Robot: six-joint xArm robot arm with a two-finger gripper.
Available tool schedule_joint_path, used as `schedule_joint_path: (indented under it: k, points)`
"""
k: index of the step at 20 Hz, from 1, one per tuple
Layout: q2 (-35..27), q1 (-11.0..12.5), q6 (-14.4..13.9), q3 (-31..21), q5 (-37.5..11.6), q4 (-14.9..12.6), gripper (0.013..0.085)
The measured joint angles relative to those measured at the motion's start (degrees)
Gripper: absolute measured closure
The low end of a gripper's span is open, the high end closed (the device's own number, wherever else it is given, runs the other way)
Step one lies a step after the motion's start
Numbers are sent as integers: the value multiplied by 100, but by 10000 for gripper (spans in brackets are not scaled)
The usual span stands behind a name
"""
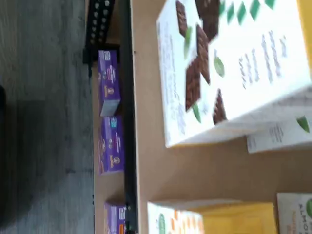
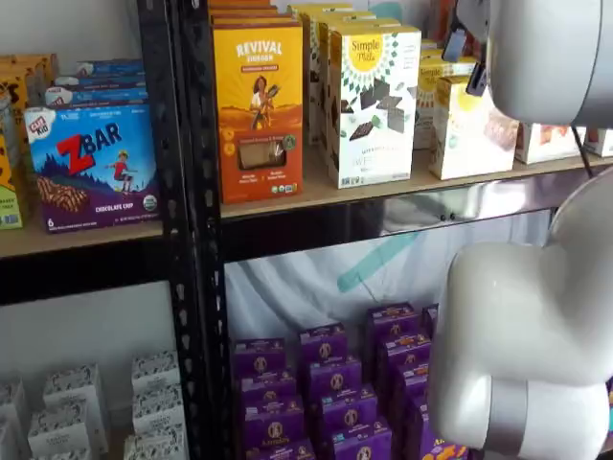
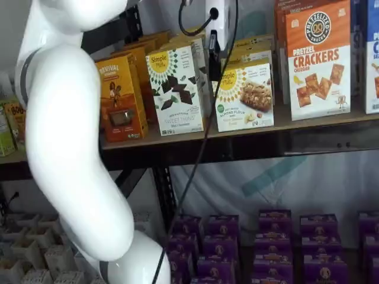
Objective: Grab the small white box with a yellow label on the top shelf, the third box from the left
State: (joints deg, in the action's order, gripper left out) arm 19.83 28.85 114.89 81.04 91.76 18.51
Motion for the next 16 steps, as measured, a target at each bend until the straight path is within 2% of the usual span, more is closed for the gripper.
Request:
schedule_joint_path:
  k: [6,12,16]
  points:
    - [-430,-147,-40,273,-35,-296,130]
    - [-891,-279,-134,771,363,-626,130]
    - [-1028,-382,-196,927,508,-853,130]
